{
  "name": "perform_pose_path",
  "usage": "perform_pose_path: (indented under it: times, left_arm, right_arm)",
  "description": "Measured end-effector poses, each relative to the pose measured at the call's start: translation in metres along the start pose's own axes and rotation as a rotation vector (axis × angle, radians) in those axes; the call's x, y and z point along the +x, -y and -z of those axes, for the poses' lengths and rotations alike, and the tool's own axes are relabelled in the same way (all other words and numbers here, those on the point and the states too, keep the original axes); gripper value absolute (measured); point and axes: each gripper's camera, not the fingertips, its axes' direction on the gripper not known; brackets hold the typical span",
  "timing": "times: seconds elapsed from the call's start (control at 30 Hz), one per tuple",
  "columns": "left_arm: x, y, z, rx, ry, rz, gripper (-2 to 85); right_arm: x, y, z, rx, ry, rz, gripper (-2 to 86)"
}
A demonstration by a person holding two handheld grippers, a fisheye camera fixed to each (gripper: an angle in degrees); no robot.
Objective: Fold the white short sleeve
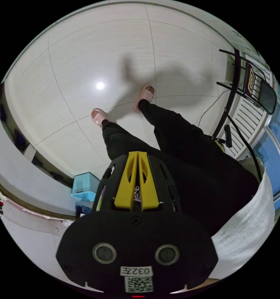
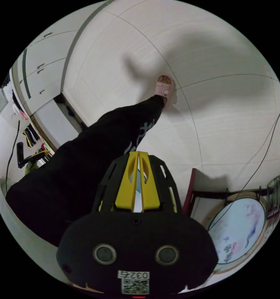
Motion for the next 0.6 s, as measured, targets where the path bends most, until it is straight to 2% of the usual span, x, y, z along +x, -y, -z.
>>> perform_pose_path:
  times: [0.2,0.37,0.6]
  left_arm:
    - [-0.038,-0.026,-0.022,0.029,-0.091,0.069,-0.9]
    - [-0.089,-0.066,-0.060,0.101,-0.226,0.143,-0.9]
    - [-0.193,-0.146,-0.173,0.193,-0.471,0.264,-0.9]
  right_arm:
    - [0.023,0.003,0.000,-0.073,-0.118,-0.032,-1.0]
    - [0.004,0.020,0.009,-0.077,-0.205,-0.023,-1.0]
    - [-0.126,0.058,-0.028,-0.066,-0.461,0.130,-1.0]
